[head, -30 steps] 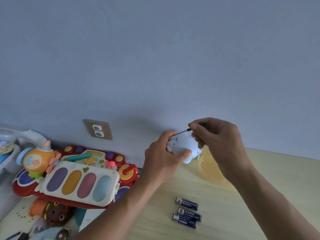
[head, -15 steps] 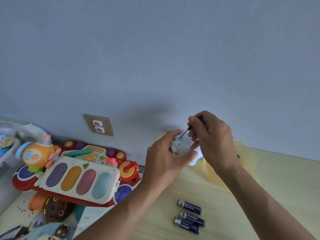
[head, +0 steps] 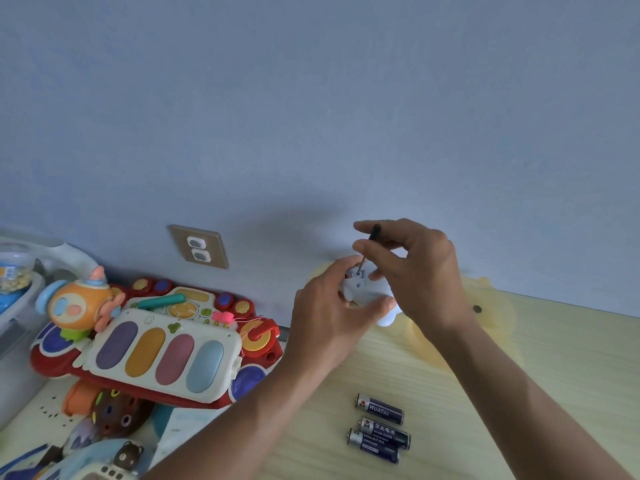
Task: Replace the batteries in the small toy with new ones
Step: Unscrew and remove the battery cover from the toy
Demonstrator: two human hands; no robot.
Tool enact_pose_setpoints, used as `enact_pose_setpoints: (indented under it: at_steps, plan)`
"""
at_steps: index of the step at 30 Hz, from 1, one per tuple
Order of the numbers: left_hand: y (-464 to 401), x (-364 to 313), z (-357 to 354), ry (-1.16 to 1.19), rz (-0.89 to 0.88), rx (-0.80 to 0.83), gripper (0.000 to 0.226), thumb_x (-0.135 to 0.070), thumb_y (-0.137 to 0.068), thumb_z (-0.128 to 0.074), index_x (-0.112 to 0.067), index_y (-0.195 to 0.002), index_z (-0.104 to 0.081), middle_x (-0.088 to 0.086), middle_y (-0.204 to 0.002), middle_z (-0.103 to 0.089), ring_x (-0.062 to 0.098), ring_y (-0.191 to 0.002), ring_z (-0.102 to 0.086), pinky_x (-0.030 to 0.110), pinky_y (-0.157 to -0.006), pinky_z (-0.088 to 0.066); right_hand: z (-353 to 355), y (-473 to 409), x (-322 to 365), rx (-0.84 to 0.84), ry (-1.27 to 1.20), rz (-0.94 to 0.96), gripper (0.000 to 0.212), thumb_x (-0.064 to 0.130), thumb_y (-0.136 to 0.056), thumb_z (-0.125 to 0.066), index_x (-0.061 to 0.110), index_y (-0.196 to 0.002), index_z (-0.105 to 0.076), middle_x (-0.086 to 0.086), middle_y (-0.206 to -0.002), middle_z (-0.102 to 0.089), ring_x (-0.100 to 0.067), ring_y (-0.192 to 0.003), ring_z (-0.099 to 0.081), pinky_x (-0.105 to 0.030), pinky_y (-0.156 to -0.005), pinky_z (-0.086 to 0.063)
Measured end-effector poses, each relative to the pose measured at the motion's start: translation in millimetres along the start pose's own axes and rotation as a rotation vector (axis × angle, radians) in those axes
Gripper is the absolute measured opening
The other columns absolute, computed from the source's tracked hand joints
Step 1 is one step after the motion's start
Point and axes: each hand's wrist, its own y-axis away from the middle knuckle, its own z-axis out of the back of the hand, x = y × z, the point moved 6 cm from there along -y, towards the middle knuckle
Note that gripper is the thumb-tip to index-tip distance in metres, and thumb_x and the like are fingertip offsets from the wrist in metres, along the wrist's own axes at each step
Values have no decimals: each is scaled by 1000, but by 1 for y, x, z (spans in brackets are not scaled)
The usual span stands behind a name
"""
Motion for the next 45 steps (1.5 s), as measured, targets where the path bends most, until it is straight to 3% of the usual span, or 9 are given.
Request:
enact_pose_setpoints:
  at_steps: [4,10,17,20,26,31,35,38,45]
  plan:
    - [-1,2,-1,-3,2,4,61,-60,-75,-77,-38,-130,-59,-18,-108,-72,3,-97,-69,26,-81,-59,4,-1,5,-28,58,54,14,12,-84,-74,23,-93,-71,12,-83,-73,-2,-84,-70,-28,-75,-58]
    - [-1,-1,0,-33,-4,7,58,-58,-75,-77,-42,-127,-56,-24,-105,-68,-4,-95,-65,23,-84,-55,-5,-2,8,36,-3,25,11,15,-91,-65,22,-87,-72,9,-86,-73,0,-84,-68,-10,-71,-49]
    - [2,-12,19,62,-9,-29,63,-60,-79,-65,-42,-137,-51,-23,-128,-49,6,-128,-38,24,-100,-40,-1,-4,4,4,-46,-9,23,12,-87,-73,24,-106,-77,12,-88,-75,2,-83,-70,-10,-78,-49]
    - [-7,-33,41,209,-130,-144,41,-44,-91,-61,-41,-132,-61,-21,-122,-56,6,-117,-55,14,-89,-45,0,-3,6,1,-49,23,33,10,-88,-70,27,-117,-68,9,-86,-76,0,-86,-70,-12,-79,-51]
    - [-30,-58,49,228,-280,-127,20,-13,-94,-73,-23,-109,-80,-5,-101,-70,7,-89,-68,24,-79,-55,2,2,9,4,-56,55,32,5,-94,-63,21,-121,-57,9,-87,-77,0,-83,-70,-22,-62,-58]
    - [-8,-29,35,294,11,-126,36,-31,-83,-63,-34,-119,-61,-5,-118,-58,8,-114,-57,15,-77,-47,-4,4,5,47,-43,65,33,-1,-92,-59,23,-115,-58,6,-87,-73,-6,-83,-68,-31,-66,-57]
    - [-1,-1,4,17,142,21,67,-57,-77,-75,-36,-135,-51,-10,-127,-50,11,-124,-48,28,-92,-47,-7,4,8,64,15,125,26,-3,-92,-56,18,-107,-59,5,-87,-69,-9,-86,-67,-34,-78,-56]
    - [-11,1,1,-55,89,-25,50,-69,-70,-71,-37,-108,-64,-12,-104,-67,15,-107,-60,44,-86,-57,-7,3,9,80,47,146,23,-3,-92,-54,16,-99,-62,5,-87,-68,-9,-87,-65,-37,-79,-55]
    - [-10,-9,8,21,-3,35,33,-41,-75,-85,-41,-99,-64,-21,-86,-66,-2,-89,-59,8,-68,-39,-12,3,22,97,209,336,29,0,-97,-55,17,-110,-73,5,-86,-63,-5,-85,-60,-11,-70,-45]
